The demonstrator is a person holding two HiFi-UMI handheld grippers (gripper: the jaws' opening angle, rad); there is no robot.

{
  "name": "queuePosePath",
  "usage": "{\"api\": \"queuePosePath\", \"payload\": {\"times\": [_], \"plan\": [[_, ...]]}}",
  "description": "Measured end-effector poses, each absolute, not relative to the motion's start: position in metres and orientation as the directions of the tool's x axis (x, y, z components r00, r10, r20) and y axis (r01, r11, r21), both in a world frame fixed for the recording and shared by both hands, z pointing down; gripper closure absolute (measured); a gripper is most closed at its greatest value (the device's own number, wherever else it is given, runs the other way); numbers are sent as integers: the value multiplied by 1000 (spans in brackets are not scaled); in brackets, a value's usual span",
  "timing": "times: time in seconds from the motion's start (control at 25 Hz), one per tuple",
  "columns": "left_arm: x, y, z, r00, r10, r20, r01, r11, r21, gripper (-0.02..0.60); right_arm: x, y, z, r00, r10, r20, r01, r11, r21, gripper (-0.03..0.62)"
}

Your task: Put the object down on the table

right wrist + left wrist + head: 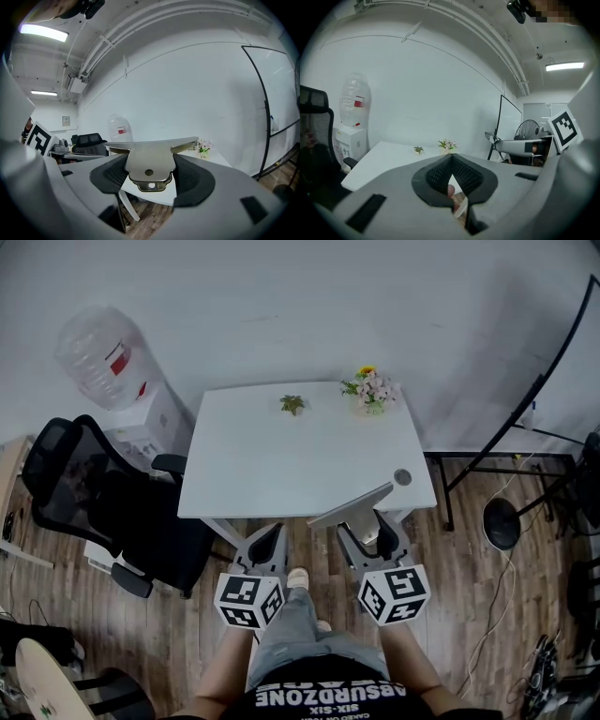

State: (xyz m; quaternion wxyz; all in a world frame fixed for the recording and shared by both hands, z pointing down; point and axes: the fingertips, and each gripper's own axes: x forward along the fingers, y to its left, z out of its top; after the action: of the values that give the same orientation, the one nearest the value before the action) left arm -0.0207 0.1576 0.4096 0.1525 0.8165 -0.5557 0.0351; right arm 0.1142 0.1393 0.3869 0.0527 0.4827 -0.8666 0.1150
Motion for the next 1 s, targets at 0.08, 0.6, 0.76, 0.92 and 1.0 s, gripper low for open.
{"api": "queuePosePath", "payload": {"times": [0.08, 0.6, 0.76, 0.92, 1.0], "plan": [[-22, 140, 410, 388, -893, 226, -915, -344, 211, 577, 111, 124, 382, -528, -827, 195, -849, 509, -141, 309], [-38, 29, 399, 414, -886, 211, -903, -370, 218, 577, 97, 10, 353, -506, -848, 159, -862, 494, -112, 307], [-48, 4, 395, 413, -888, 203, -902, -368, 224, 577, 91, -19, 345, -499, -854, 150, -867, 489, -99, 309], [-60, -19, 398, 408, -889, 207, -904, -362, 229, 577, 84, -46, 342, -493, -858, 148, -870, 484, -91, 307], [-66, -30, 399, 407, -889, 207, -904, -360, 233, 577, 80, -58, 341, -490, -859, 148, -872, 482, -86, 309]]}}
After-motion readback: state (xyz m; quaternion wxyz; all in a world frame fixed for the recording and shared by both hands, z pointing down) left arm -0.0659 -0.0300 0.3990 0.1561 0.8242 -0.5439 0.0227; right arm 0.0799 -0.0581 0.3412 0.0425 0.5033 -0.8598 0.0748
